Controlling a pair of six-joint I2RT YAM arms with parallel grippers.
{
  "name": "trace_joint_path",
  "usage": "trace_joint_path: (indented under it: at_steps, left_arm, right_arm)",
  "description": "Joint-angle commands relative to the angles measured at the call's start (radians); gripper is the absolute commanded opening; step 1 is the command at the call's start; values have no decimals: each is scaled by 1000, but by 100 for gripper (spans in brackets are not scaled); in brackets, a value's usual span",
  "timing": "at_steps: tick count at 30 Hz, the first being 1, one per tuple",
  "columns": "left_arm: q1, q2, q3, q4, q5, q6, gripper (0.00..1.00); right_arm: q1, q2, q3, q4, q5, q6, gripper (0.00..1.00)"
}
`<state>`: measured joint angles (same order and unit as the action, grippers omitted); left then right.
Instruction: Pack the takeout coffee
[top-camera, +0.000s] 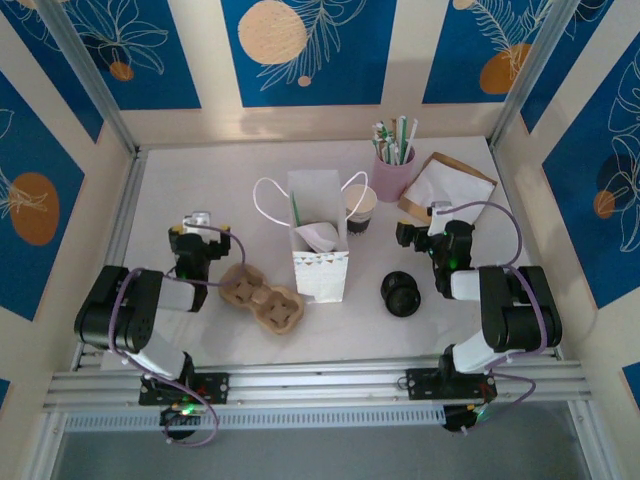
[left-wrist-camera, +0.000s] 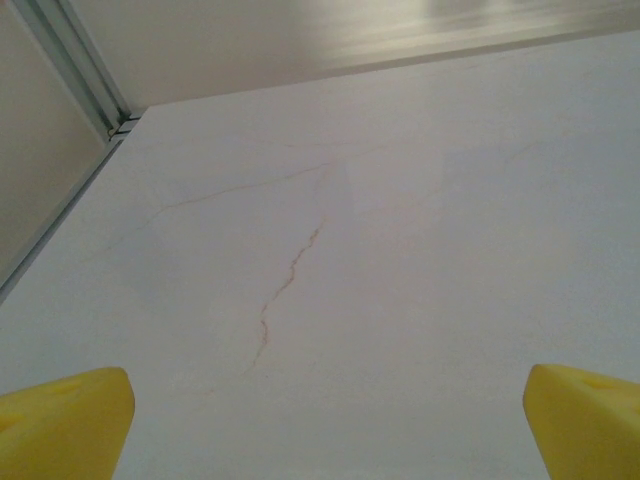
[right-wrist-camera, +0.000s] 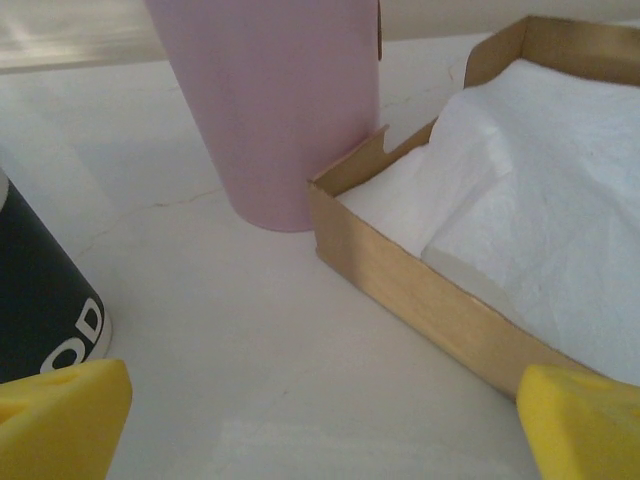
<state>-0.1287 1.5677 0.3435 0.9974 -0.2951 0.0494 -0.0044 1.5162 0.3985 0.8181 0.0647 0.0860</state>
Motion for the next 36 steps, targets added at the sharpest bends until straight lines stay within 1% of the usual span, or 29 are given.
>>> trace_joint_path:
  at_steps: [1, 36]
  left_arm:
    - [17, -1, 15, -22, 30, -22, 100]
    - [14, -1, 12, -15, 37, -18, 100]
  right_arm:
    - [-5, 8, 21, -15, -25, 7, 99]
    - [-1, 7, 19, -14, -19, 6, 99]
